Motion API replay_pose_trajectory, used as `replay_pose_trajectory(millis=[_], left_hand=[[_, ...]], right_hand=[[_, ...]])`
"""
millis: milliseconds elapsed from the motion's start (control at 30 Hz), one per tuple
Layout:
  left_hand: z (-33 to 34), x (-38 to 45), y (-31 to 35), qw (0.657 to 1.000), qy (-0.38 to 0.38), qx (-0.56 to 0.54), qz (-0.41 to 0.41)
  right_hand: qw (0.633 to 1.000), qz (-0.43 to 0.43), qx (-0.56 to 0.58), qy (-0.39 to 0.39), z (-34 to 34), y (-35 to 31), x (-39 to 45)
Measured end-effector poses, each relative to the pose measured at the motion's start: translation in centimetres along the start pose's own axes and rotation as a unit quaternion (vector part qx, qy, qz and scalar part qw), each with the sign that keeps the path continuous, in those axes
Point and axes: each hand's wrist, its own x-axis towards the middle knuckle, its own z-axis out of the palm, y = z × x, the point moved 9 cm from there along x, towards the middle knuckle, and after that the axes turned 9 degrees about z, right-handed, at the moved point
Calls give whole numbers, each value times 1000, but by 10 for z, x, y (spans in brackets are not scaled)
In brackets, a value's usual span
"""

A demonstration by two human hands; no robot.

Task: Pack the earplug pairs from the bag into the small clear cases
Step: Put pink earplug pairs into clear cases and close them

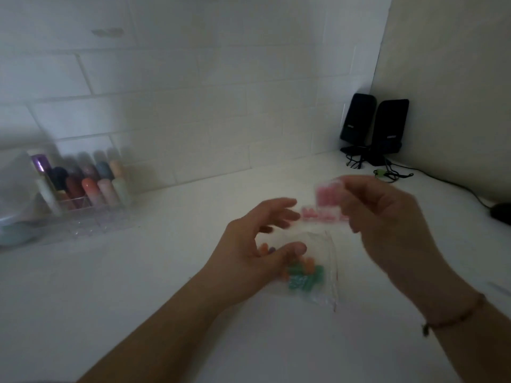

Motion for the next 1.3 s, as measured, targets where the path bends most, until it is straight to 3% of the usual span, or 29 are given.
replay_pose_trajectory(millis=[67, 133, 200, 333, 433, 600, 967, 1067, 1167, 1233, 1300], left_hand=[[6, -2, -2, 990, -82, 113, 7], [20, -6, -4, 959, -182, 214, 31], [24, -9, -8, 932, -230, 279, 33], [15, -8, -15, 923, -227, 311, 20], [4, -7, -11, 936, -227, 269, 26], [-15, -6, -6, 963, -200, 179, 24], [-2, -11, -13, 958, -236, 165, 12], [-8, -10, -19, 966, -228, 118, -20], [-18, -2, -15, 985, -156, 65, -15], [-22, 1, -15, 989, -119, 92, -5], [-20, 1, -17, 982, -129, 137, 5]], right_hand=[[998, 54, 7, 39, -20, 25, 13], [989, 124, -80, 23, -20, 58, 18], [968, 162, -193, 4, -13, 80, 18], [950, 142, -277, -6, 2, 86, 16], [934, 128, -332, -27, 12, 89, 15], [941, 64, -325, -72, 9, 79, 17], [918, -26, -367, -148, 51, 71, 9], [947, -19, -310, -82, 19, 57, 19], [956, -25, -285, 71, -44, 27, 25], [945, -22, -271, 182, -98, 10, 19], [921, 10, -294, 255, -146, 9, 11]])
